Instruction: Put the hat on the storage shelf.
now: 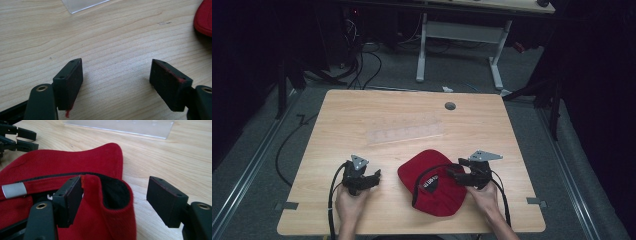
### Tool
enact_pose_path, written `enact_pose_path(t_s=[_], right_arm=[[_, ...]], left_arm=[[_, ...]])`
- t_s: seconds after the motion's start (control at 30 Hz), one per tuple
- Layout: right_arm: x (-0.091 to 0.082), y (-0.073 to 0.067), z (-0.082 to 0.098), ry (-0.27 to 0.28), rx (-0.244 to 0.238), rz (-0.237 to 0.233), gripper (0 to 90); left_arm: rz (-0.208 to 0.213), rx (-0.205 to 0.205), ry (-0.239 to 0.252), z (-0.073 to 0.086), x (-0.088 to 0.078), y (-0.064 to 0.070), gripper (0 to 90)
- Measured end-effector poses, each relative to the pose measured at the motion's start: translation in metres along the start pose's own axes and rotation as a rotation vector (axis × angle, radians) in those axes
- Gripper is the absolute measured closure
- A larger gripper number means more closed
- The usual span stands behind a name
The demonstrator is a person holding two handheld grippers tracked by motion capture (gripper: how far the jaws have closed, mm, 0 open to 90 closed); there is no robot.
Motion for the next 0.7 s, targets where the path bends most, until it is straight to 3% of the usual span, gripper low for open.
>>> enact_pose_path(t_s=[0.3,0.47,0.7], right_arm=[[0.020,-0.002,0.008,-0.059,-0.014,-0.025,32.3],[0.026,-0.003,0.011,-0.069,-0.036,-0.021,41.8],[0.031,-0.003,0.016,-0.083,-0.025,-0.035,51.2]], left_arm=[[0.000,0.000,0.000,0.000,0.000,0.000,27.2],[0.000,0.000,0.000,0.000,0.000,0.000,27.2],[0.000,0.001,0.000,0.000,0.000,0.000,27.1]])
Point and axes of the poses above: each handheld gripper's, and its own axes: x roughly forward along the jaws, z roughly out of its underside, y roughly to its right, the point moved 7 cm from there along x, roughly forward along the jaws, and after that the axes turned 3 degrees about x, right-handed, at the moved point
